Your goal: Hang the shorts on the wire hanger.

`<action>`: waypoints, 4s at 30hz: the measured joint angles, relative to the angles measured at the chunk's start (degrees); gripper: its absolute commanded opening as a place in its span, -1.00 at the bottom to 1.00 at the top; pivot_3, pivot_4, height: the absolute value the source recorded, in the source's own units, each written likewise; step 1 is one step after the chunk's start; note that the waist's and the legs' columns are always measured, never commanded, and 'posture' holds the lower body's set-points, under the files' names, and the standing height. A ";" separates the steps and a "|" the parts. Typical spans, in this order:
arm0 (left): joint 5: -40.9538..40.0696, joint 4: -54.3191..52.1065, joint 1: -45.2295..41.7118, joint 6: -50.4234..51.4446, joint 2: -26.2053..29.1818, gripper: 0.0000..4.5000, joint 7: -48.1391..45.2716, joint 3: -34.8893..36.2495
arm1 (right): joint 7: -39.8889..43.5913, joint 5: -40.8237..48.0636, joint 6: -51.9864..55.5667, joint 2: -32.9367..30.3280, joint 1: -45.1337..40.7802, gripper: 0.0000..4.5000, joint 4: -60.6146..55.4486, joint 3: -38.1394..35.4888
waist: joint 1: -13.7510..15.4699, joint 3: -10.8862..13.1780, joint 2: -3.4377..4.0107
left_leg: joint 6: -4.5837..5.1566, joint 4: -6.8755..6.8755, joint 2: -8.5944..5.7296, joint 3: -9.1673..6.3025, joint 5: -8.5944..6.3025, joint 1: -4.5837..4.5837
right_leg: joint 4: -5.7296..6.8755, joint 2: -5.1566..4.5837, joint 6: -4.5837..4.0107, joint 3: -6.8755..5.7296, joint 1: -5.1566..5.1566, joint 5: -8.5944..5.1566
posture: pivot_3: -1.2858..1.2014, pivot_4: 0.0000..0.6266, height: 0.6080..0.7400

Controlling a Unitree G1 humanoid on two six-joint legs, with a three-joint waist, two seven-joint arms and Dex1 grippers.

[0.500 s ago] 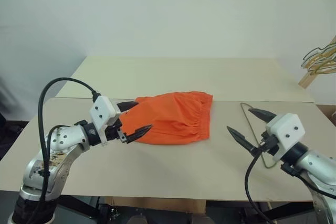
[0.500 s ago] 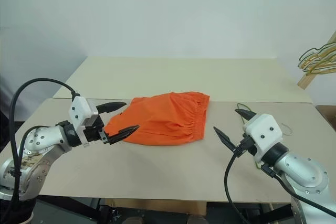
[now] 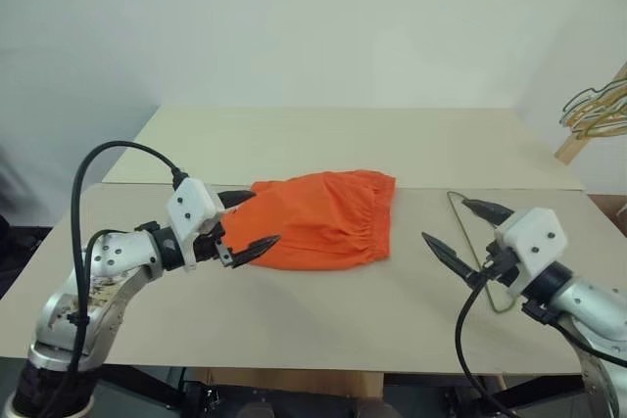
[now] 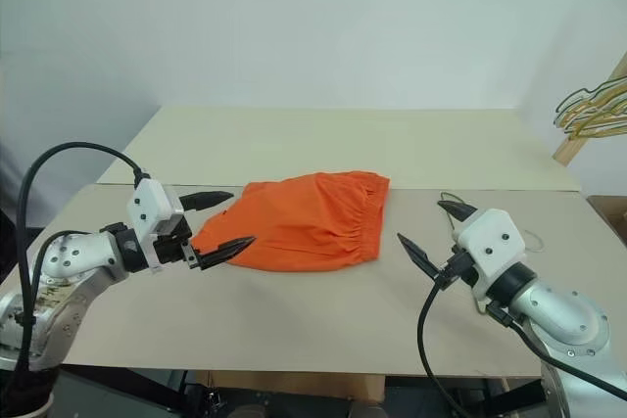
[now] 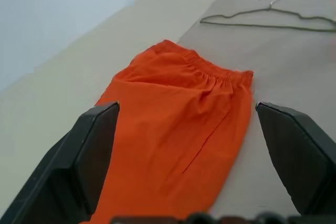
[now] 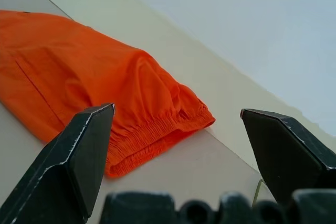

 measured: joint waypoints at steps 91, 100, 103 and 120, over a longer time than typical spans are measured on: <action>49.71 70.13 -24.84 -61.48 0.37 -0.99 2.22 -24.78 | 9.04 -45.77 -33.97 -9.31 -19.78 -1.00 28.19 36.53 | -1.53 -0.47 0.00 | 0.06 0.08 0.01 0.00 -0.02 0.18 | 0.08 0.01 -0.03 -0.08 0.13 0.00 | 0.00 -0.98 1.00; 24.96 57.50 -19.81 -62.87 12.20 -0.99 -28.12 -21.47 | 19.33 -27.07 -38.79 -18.38 -11.26 -1.00 21.62 30.85 | -1.88 -0.44 -0.03 | 0.08 0.12 0.04 0.00 -0.03 0.16 | 0.11 0.01 -0.02 -0.07 0.17 0.00 | 0.03 -0.99 1.00; 25.21 57.65 -21.27 -60.63 9.17 -0.99 -24.79 -20.00 | 18.59 -24.08 -36.68 -14.32 -14.83 -1.00 24.11 29.73 | -1.56 -0.37 -0.17 | 0.14 0.12 0.06 -0.01 -0.07 0.89 | 0.07 0.05 0.00 -0.11 0.93 -0.03 | 0.03 -1.00 1.00; 52.01 99.69 -82.29 -44.77 -16.43 -0.99 59.42 -20.25 | -52.68 -39.89 -36.18 12.90 -77.40 -1.00 85.21 22.77 | -3.08 -0.38 -0.49 | -0.56 0.15 -0.71 -0.43 0.36 -1.59 | 1.17 -0.81 0.07 -0.45 -2.00 0.01 | 0.03 -1.00 1.00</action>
